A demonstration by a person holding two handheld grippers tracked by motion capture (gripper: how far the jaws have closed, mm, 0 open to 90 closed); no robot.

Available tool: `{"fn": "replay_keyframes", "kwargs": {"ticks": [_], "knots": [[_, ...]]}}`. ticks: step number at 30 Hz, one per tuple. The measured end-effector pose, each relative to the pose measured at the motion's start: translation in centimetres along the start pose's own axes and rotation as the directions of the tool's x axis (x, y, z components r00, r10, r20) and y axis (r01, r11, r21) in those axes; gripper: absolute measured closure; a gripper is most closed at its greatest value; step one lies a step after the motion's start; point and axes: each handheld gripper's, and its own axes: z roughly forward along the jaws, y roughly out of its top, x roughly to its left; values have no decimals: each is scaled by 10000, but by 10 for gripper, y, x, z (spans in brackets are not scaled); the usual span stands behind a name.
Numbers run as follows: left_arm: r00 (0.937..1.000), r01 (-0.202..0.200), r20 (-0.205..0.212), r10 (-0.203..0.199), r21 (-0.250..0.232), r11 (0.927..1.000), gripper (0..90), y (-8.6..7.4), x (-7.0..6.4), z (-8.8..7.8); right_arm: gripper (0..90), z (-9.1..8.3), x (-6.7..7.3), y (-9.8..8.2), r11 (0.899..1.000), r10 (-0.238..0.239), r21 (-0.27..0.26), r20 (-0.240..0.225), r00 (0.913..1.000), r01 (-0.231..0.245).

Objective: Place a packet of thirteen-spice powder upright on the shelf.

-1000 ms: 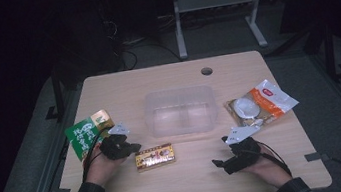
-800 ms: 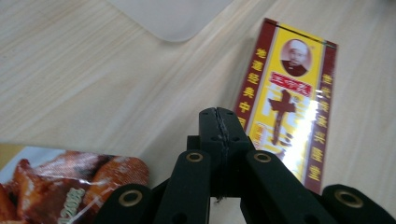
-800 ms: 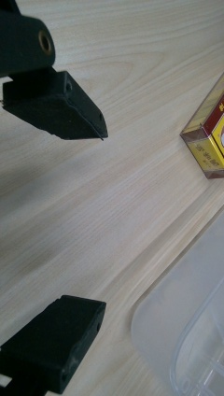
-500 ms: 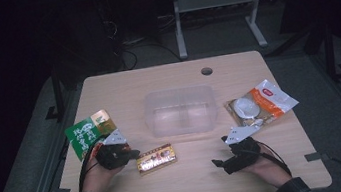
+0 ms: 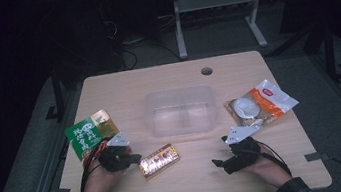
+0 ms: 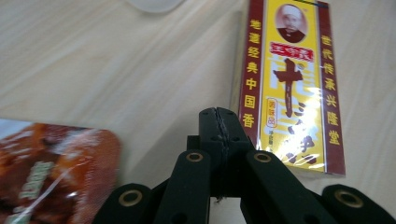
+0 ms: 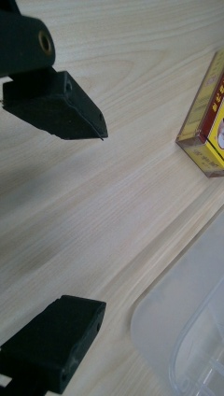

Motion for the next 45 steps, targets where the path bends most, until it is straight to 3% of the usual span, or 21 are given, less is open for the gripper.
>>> {"fn": "replay_keyframes", "kwargs": {"ticks": [8, 10, 12, 13, 19, 25, 29, 32, 35, 39, 40, 45], "knots": [[9988, 48, 485, -48, -4, 10000, 898, -2, -20, 2, 135, 0, 0, 0, 10000, -31, 7, 25, 10000, 31], [9994, 15, 349, -13, -59, 10000, 897, -2, -22, -1, 135, 0, 0, 0, 10000, -46, 11, 31, 10000, 46], [9990, 386, 251, -378, -312, 9988, 897, -1, -24, -5, 135, 0, 0, 0, 10000, -38, 10, 33, 10000, 38], [9993, 363, 145, -359, -314, 9988, 895, -1, -25, -9, 135, 0, 0, 0, 10000, -36, 15, 30, 10000, 36], [9967, 703, -344, -732, -786, 9944, 681, -1, -44, -20, 135, 1, 0, 0, 10000, -1, 32, 18, 10000, 1], [9966, 590, -511, -641, -954, 9937, 377, -3, -66, -17, 135, 2, 0, 0, 10000, 2, 69, 15, 10000, -2], [9955, 434, -808, -496, -775, 9960, 313, -4, -75, -10, 135, 2, 0, 0, 10000, -11, 97, 37, 10000, 11], [9937, 305, -1062, -358, -508, 9982, 266, -4, -74, -1, 135, 2, 0, 0, 9999, -19, 115, 31, 10000, 18], [9937, 423, -1020, -473, -511, 9978, 241, -5, -75, 4, 135, 3, 0, 0, 9999, 0, 121, 22, 10000, 0], [9928, 128, -1186, -173, -382, 9992, 209, -5, -75, 10, 135, 3, 0, 0, 9999, -8, 128, 21, 10000, 8], [9932, 247, -1127, -283, -338, 9991, 205, -6, -75, 12, 135, 3, 0, 0, 9999, -8, 132, 23, 10000, 8], [9937, -2, -1124, 10, 74, 10000, 206, -5, -77, 19, 135, 3, 0, 0, 9999, -1, 143, 26, 10000, 1]]}}
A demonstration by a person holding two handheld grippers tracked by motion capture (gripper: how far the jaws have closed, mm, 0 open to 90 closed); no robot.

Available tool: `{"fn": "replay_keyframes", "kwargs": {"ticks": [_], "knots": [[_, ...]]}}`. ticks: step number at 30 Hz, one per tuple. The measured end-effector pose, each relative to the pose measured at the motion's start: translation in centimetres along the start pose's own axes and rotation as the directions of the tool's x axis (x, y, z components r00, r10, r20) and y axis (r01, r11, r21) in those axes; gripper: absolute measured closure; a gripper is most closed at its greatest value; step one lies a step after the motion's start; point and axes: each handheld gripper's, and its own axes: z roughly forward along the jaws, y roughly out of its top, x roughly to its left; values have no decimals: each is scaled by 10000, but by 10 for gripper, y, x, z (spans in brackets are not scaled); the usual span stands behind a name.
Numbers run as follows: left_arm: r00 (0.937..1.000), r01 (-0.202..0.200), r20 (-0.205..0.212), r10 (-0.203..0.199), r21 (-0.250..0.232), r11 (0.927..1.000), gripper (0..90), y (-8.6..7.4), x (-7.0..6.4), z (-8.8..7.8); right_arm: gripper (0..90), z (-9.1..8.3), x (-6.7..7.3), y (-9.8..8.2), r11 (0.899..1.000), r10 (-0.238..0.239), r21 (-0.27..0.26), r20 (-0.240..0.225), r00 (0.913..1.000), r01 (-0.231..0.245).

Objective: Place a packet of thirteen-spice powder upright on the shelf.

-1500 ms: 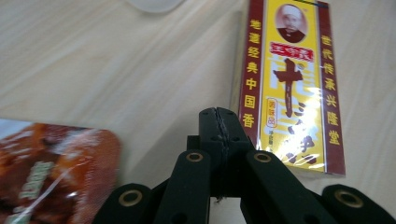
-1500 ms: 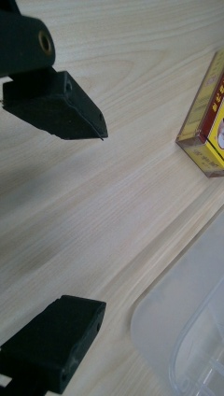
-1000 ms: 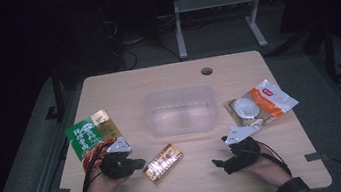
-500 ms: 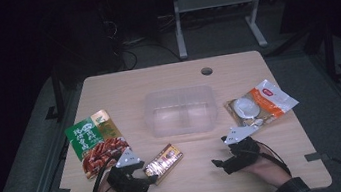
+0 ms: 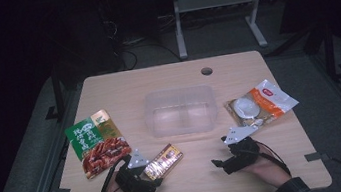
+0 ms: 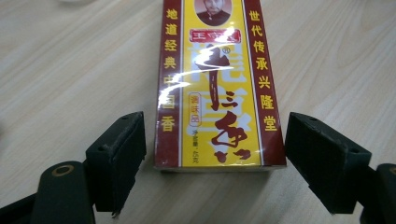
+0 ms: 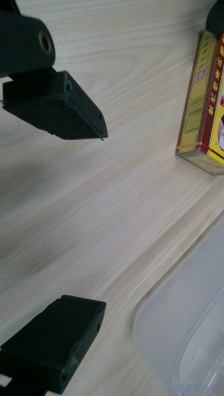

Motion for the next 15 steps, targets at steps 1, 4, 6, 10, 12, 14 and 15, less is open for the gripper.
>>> {"fn": "replay_keyframes", "kwargs": {"ticks": [1, 4, 6, 10, 12, 14, 15], "knots": [[10000, -42, -57, 42, -36, 10000, 211, 0, -1, 1, 135, 0, 0, 0, 10000, 2, 2, -1, 10000, -2], [9999, -110, -128, 111, 94, 9999, 228, 0, -2, 3, 135, 0, 0, 0, 10000, -37, 10, 11, 10000, 37], [9998, -124, -151, 126, 171, 9998, 232, 0, -2, 3, 135, 0, -1, 0, 10000, -33, -3, 16, 10000, 33], [9993, -222, -281, 228, 237, 9995, 250, 0, -2, 5, 135, 0, 0, 0, 10000, -10, 0, 7, 10000, 10], [9990, -314, -320, 322, 254, 9992, 264, 0, -2, 5, 135, 0, 0, 0, 10000, -4, -1, 8, 10000, 4], [9990, -315, -317, 324, 260, 9992, 289, 0, -2, 5, 135, 0, 0, 0, 10000, -7, -5, 16, 10000, 7], [9989, -343, -296, 352, 308, 9989, 292, 1, -2, 4, 135, 0, 0, 0, 10000, -45, 9, 21, 10000, 45]]}}
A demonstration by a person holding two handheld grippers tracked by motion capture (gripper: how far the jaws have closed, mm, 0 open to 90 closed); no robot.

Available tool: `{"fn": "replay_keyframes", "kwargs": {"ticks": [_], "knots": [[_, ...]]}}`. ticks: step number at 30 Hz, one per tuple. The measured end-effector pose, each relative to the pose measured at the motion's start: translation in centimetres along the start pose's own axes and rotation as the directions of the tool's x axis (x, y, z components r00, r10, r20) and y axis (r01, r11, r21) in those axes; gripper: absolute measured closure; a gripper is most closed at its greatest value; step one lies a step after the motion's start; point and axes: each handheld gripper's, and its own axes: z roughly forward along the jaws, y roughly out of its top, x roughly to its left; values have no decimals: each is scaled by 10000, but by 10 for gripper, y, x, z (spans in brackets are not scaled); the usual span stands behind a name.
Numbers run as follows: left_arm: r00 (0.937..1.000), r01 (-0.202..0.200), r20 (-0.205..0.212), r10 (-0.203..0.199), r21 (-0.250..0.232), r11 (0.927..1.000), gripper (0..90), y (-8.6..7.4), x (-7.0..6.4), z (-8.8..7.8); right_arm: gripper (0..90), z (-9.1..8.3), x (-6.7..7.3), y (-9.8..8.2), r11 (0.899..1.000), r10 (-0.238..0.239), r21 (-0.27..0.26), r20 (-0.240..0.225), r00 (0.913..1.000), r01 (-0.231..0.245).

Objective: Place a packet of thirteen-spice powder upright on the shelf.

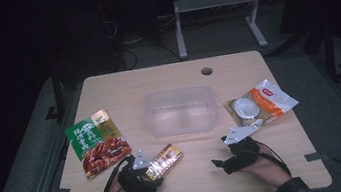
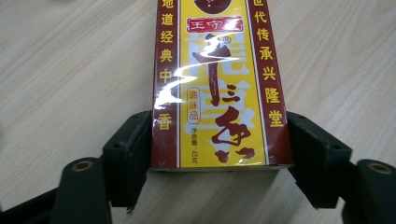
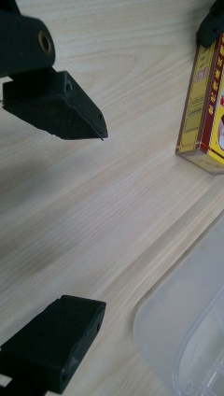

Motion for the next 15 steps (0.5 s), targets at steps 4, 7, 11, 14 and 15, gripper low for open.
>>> {"fn": "replay_keyframes", "kwargs": {"ticks": [4, 7, 11, 14, 15], "knots": [[10000, 46, -17, -46, 37, 10000, 308, 1, -1, 0, 135, 0, 1, 0, 10000, 41, -3, 0, 10000, -41], [10000, 40, -21, -39, 171, 9998, 313, 2, 0, 0, 135, 1, 1, 0, 10000, 65, 18, -3, 10000, -65], [9999, 7, 118, -10, 229, 9997, 319, 4, 1, 0, 135, 1, 1, 0, 10000, 69, 11, -4, 10000, -69], [9991, 96, 400, -102, 162, 9998, 320, 3, 4, -1, 135, 0, 0, 0, 10000, 43, -2, -8, 10000, -43], [9988, 148, 476, -150, 48, 9999, 320, 3, 5, -2, 135, 0, 0, 0, 10000, 0, 5, -1, 10000, 0]]}}
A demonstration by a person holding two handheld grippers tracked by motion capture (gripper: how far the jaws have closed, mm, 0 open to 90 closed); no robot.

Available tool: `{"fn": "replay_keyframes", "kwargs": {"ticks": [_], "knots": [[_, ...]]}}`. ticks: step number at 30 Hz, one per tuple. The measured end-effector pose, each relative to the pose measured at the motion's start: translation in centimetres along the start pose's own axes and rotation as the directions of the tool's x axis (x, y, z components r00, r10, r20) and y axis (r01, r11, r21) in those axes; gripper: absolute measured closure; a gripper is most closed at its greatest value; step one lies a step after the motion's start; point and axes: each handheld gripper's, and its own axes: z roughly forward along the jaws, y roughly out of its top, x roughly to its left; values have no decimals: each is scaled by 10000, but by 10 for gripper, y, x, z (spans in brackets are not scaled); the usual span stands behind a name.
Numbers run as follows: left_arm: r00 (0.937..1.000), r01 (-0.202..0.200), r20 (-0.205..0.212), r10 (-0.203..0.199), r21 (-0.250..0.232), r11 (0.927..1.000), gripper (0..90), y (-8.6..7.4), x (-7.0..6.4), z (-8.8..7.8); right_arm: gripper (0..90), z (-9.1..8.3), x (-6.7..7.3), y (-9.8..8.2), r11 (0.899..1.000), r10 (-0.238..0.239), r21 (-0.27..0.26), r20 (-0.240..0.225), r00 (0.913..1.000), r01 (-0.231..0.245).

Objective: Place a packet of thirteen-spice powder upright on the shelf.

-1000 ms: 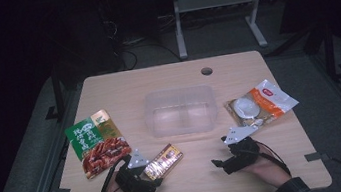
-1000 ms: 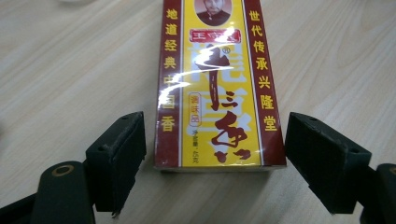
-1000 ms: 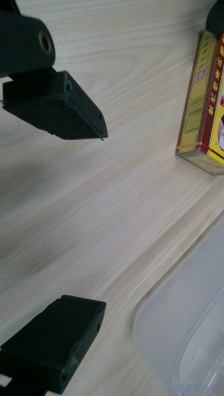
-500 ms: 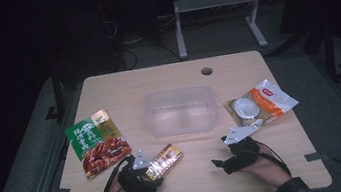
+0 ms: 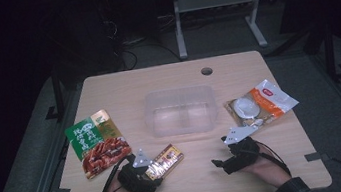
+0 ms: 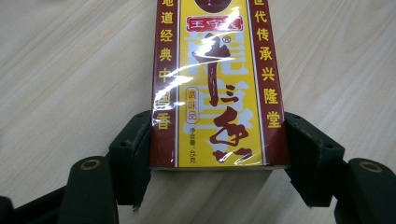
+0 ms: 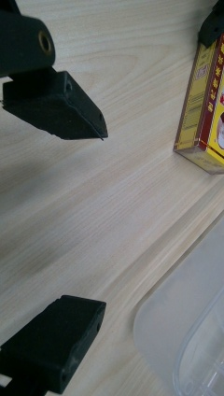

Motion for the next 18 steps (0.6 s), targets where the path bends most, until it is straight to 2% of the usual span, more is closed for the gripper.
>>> {"fn": "replay_keyframes", "kwargs": {"ticks": [5, 10, 12, 15, 18], "knots": [[9996, -219, 146, 223, -295, 9993, 321, 1, 5, -9, 135, 0, 0, 0, 10000, 34, -5, -26, 10000, -34], [9986, -361, 359, 392, -812, 9960, 321, 1, 9, -18, 129, -1, 0, 1, 10000, 69, 5, -121, 9999, -69], [9967, -399, 660, 480, -1178, 9922, 321, 1, 11, -21, 102, -3, 1, 2, 10000, 99, 9, -230, 9997, -99], [9921, -522, 1043, 704, -1673, 9845, 321, 1, 12, -23, 106, -6, 3, 4, 10000, -53, -23, -528, 9986, 52], [9840, -878, 1330, 1188, -2184, 9719, 321, 3, 12, -26, 120, -7, 5, 5, 9998, -188, -80, -1024, 9946, 181]]}}
